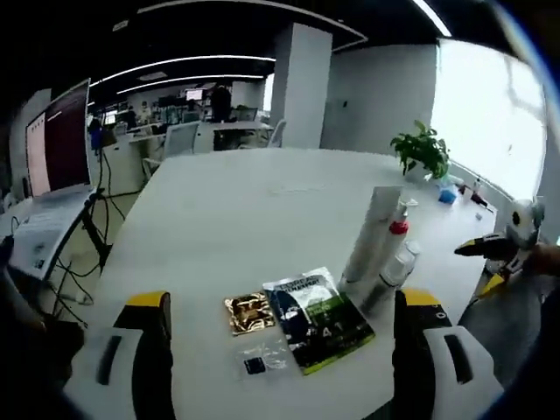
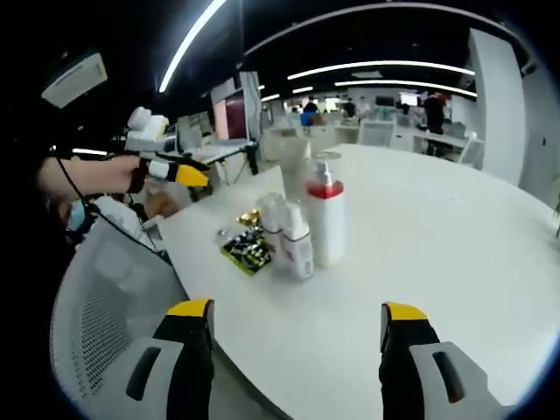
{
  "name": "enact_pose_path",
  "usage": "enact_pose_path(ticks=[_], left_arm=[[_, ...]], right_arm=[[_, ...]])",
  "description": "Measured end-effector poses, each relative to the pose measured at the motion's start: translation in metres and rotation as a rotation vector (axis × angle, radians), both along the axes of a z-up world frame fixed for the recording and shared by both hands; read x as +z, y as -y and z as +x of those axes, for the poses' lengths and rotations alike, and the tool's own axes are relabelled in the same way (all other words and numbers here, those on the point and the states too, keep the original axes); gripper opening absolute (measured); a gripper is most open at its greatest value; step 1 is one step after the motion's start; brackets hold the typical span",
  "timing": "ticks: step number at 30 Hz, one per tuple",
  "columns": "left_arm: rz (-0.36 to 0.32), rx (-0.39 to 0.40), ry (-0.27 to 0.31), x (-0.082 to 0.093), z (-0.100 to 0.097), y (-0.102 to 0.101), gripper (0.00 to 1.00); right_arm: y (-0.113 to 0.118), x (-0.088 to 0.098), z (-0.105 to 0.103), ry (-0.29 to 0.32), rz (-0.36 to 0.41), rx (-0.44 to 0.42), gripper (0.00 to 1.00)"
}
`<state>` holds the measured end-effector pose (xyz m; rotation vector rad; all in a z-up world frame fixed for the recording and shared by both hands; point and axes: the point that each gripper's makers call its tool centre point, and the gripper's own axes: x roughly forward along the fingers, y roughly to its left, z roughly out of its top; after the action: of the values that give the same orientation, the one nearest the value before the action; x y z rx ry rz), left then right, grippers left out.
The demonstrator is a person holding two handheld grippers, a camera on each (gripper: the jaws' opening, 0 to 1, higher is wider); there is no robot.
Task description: Arrange the skincare products in the storage area until every visible bottle or jar stands upright without overlapping.
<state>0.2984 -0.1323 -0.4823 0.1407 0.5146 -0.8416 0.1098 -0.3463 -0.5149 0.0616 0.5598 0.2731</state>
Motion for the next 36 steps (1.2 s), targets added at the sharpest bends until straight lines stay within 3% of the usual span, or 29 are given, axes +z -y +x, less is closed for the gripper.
enact_pose_path(ticks=[3,6,7,9,15,17,18,19,21,27,29,33,36], left_arm=[[-0.041,0.029,0.045,0.003,-0.018,-0.001,0.99],[0.030,0.067,0.067,-0.009,-0.029,-0.010,0.99],[0.057,0.060,0.081,-0.016,-0.024,-0.015,0.99],[0.082,0.042,0.107,-0.012,-0.024,-0.013,0.99],[-0.024,0.053,0.092,0.007,-0.031,0.003,0.99],[-0.014,0.047,0.090,-0.001,-0.031,0.005,0.99],[0.022,0.048,0.088,-0.006,-0.031,0.002,0.99],[0.020,0.054,0.097,-0.004,-0.030,0.001,0.99],[-0.047,0.095,0.148,0.009,-0.022,-0.002,0.99],[-0.017,0.075,0.119,0.000,-0.027,0.000,0.99],[-0.019,0.068,0.119,0.000,-0.027,0.000,0.99],[-0.009,0.059,0.092,-0.008,-0.027,-0.001,0.99],[-0.009,0.056,0.103,-0.005,-0.030,0.000,0.99]], right_arm=[[0.001,0.003,0.001,0.010,0.016,-0.008,0.81],[0.003,0.003,0.003,0.015,0.021,-0.014,0.82],[0.003,0.004,0.003,0.022,0.029,-0.016,0.82],[0.001,0.007,0.003,0.025,0.052,-0.015,0.82],[0.007,0.012,0.000,0.035,-0.016,-0.009,0.84],[0.008,0.014,-0.001,0.046,-0.009,-0.023,0.85],[0.009,0.012,-0.001,0.046,-0.002,-0.028,0.86],[0.008,0.010,0.000,0.046,0.001,-0.028,0.87],[0.008,0.007,0.001,0.037,-0.012,-0.031,0.87],[0.008,0.005,0.003,0.037,-0.070,-0.026,0.90],[0.010,0.006,0.003,0.047,-0.100,-0.028,0.95],[0.011,0.007,0.003,0.049,-0.081,-0.044,0.99],[0.012,0.005,0.002,0.042,-0.069,-0.050,0.99]])
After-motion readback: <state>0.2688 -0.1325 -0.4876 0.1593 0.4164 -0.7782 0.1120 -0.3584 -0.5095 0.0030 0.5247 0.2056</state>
